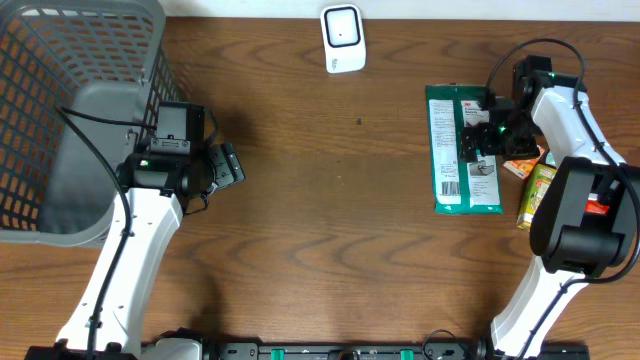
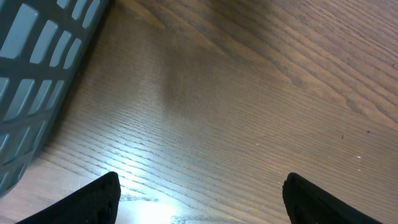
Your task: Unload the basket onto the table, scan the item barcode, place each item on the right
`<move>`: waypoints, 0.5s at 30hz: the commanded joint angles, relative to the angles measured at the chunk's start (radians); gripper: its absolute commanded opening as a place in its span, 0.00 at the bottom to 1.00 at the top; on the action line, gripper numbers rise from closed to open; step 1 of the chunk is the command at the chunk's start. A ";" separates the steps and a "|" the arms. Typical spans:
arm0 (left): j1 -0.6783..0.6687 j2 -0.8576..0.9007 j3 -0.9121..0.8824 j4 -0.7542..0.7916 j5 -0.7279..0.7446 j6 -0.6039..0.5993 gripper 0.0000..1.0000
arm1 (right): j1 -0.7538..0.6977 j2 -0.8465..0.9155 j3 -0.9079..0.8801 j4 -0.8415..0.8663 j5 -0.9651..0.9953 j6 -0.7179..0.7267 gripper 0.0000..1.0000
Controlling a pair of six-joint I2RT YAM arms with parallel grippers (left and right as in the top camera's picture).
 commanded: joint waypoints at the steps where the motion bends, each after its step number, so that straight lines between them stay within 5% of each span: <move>1: 0.003 -0.010 0.001 -0.006 -0.009 -0.002 0.84 | 0.002 -0.089 -0.005 0.003 0.002 0.002 0.99; 15: 0.003 -0.010 0.001 -0.006 -0.009 -0.002 0.84 | 0.004 -0.542 -0.005 0.002 0.002 0.001 0.99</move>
